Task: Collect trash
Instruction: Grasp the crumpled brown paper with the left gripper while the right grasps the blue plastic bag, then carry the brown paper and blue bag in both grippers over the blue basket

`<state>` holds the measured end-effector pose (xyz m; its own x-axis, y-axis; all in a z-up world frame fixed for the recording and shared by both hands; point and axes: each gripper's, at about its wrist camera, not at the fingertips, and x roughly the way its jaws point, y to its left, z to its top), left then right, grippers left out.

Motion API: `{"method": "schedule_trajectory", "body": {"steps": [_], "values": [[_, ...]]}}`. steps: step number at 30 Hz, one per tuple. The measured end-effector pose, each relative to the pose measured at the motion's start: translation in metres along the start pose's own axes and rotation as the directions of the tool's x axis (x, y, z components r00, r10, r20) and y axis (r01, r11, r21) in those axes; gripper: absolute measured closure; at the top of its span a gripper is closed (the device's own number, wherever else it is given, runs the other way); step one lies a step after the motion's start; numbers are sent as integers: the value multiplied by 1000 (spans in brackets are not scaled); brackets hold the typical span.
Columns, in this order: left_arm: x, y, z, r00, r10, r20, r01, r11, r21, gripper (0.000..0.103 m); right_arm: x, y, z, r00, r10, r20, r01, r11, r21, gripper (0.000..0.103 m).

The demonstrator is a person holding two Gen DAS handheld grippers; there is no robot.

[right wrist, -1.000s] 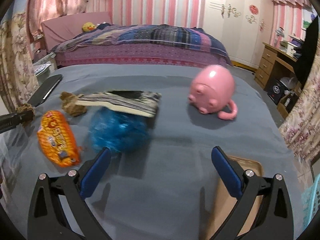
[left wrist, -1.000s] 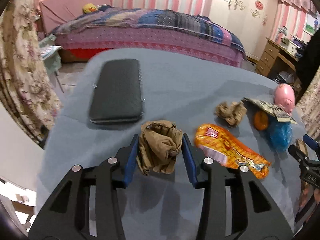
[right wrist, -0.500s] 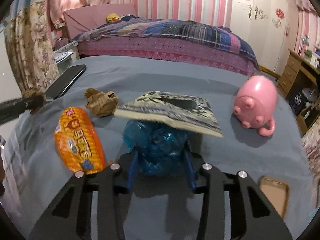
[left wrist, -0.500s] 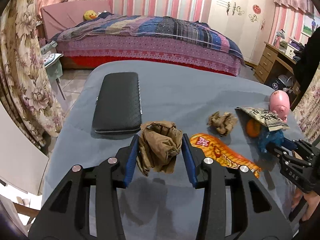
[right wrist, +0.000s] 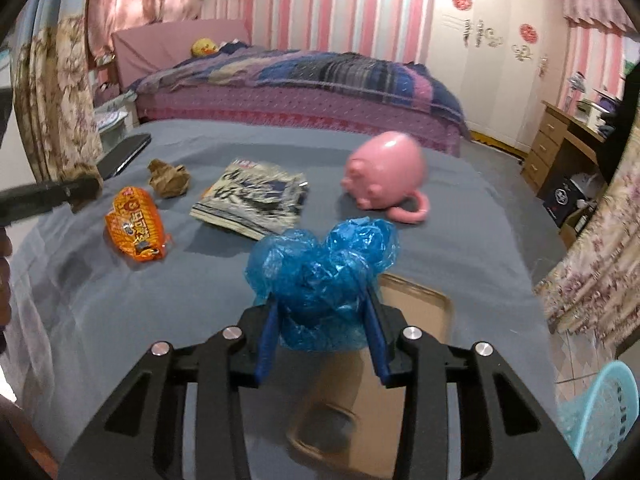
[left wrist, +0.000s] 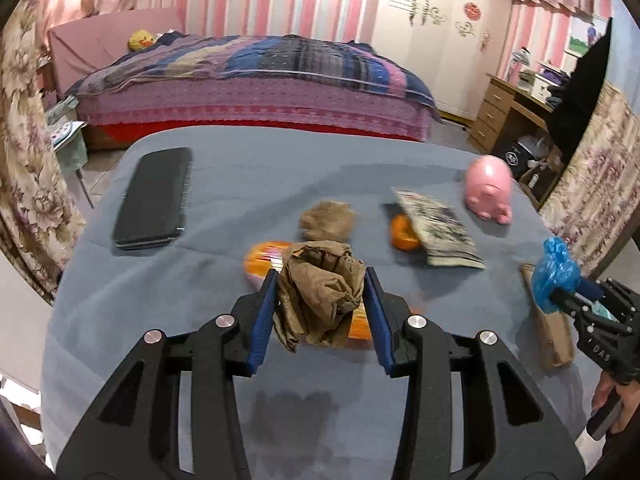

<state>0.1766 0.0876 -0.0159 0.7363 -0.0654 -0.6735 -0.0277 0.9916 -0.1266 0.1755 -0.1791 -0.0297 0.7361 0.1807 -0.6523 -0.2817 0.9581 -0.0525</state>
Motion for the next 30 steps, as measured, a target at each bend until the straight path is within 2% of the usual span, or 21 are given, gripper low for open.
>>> {"method": "schedule_trajectory", "body": {"steps": [8, 14, 25, 30], "values": [[-19, -92, -30, 999, -29, 25, 27, 998, 58, 62, -56, -67, -21, 996, -66, 55, 62, 996, 61, 64], [-25, -148, -40, 998, -62, 27, 59, 994, 92, 62, -86, -108, -39, 991, -119, 68, 112, 989, 95, 64], [-35, -220, -48, 994, -102, 30, 97, 986, 132, 62, -128, -183, -74, 968, -241, 73, 223, 955, 193, 64], [-42, -258, -52, 989, -147, 30, 140, 977, 161, 62, -152, -221, -93, 948, -309, 73, 284, 928, 240, 64]]}}
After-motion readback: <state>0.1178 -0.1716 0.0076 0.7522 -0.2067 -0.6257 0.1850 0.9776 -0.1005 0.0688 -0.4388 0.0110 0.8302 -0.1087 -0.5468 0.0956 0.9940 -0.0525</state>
